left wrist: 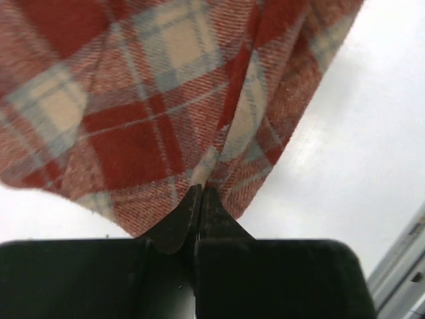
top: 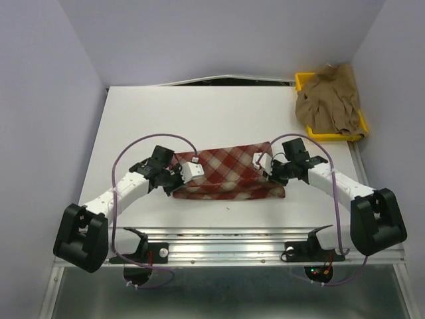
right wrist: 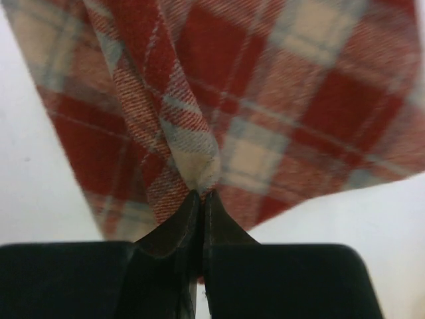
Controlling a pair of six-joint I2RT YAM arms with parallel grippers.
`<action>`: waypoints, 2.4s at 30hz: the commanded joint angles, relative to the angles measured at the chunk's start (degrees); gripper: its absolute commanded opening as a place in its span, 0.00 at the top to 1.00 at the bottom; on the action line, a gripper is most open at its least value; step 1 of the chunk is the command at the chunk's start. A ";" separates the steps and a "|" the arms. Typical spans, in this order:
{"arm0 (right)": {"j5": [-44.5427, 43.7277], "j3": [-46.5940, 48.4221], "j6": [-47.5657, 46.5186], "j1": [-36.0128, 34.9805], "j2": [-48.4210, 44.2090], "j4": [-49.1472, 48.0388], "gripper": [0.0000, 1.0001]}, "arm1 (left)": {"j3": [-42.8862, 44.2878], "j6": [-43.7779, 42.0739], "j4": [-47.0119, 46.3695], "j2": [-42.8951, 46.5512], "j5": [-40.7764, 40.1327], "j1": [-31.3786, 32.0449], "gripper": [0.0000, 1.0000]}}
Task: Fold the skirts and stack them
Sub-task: Fold the skirt
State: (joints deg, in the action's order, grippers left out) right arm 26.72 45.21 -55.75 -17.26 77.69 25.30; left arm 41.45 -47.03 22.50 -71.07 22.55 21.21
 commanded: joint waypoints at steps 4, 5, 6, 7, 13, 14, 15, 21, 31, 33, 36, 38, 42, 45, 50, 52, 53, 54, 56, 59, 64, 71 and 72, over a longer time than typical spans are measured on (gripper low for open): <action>-2.11 -3.30 0.18 -1.38 -7.20 -0.61 0.52 | -2.88 3.34 -2.64 2.78 -6.02 4.36 0.53; -1.76 -0.85 1.07 -1.38 -7.90 1.23 0.47 | -2.26 3.52 -1.94 3.21 -5.50 4.36 0.52; -1.06 0.48 1.69 -1.38 -8.34 2.03 0.46 | -1.64 3.61 -0.72 4.70 -4.97 4.36 0.48; -0.62 1.80 2.22 -1.38 -8.78 3.08 0.46 | -1.03 3.96 -0.18 5.58 -4.01 4.36 0.48; 0.97 8.66 6.95 -1.38 -9.76 9.67 0.46 | 2.84 6.24 3.07 7.00 -2.42 4.36 0.48; 0.27 9.27 8.01 -1.38 -8.88 10.29 0.45 | 3.11 6.33 3.34 6.47 -2.33 4.45 0.48; -0.43 9.98 8.63 -1.38 -7.65 11.34 0.46 | 3.28 6.42 3.60 5.25 -2.16 4.45 0.47; 0.53 10.96 3.64 -1.38 -5.35 22.77 0.42 | 3.37 5.46 4.21 2.78 -2.24 4.89 0.46; -2.55 2.96 -4.11 -1.90 -8.61 20.49 0.25 | 2.58 2.30 10.10 2.60 -0.75 4.80 0.40; -3.51 2.08 -5.42 -2.52 -7.21 17.78 0.25 | 2.06 0.89 10.54 2.51 -2.15 4.80 0.40; -4.66 1.90 -7.09 -3.13 -4.67 16.36 0.25 | 1.70 -0.96 10.64 1.72 -3.82 4.80 0.40; -5.45 1.46 -8.41 -3.13 -3.69 15.05 0.25 | 1.62 -1.57 10.28 1.11 -4.61 4.80 0.40; -7.20 0.41 -10.08 -3.66 -2.28 13.81 0.28 | 1.79 -2.80 9.14 -1.26 -6.20 4.80 0.41; -7.47 -0.21 -10.70 -4.19 -2.46 13.46 0.37 | 1.35 -3.33 8.61 -2.32 -6.90 4.80 0.45; -7.91 0.22 -10.52 -4.19 -2.89 12.67 0.72 | 0.47 -5.53 8.87 -2.85 -7.52 4.80 0.69; -7.56 0.67 -10.44 -4.19 -3.16 12.58 0.94 | 0.82 -5.62 9.05 -2.50 -7.08 4.80 0.79; -7.47 0.84 -10.44 -4.19 -3.25 12.49 0.99 | 1.08 -5.62 9.23 -2.32 -6.90 4.80 0.83; -7.47 1.45 -10.44 -4.19 -3.42 12.41 0.99 | 1.35 -5.53 9.57 -2.32 -6.47 4.80 0.85; -7.91 2.25 -10.61 -4.19 -3.34 12.32 0.99 | 2.22 -5.36 9.84 -2.41 -6.37 4.72 0.89; -10.63 4.88 -10.35 -4.19 -2.90 10.92 0.99 | 4.24 -4.75 9.84 -2.58 -7.07 4.37 1.00; -14.33 14.09 -9.82 -2.53 0.52 8.63 0.99 | 10.74 -2.81 11.07 -4.69 -6.47 1.03 1.00; -14.85 28.79 -11.13 0.56 4.76 8.89 0.99 | 20.86 -0.35 12.30 -4.79 -1.81 -4.86 1.00; -15.03 28.27 -12.53 1.25 4.14 8.98 0.99 | 20.17 -0.35 12.39 -3.56 -1.02 -4.34 1.00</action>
State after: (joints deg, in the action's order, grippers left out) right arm 13.47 70.24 -65.23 -18.09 83.61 36.03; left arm 59.92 -48.53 33.21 -77.78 17.93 16.97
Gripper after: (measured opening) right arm 0.047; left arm 0.139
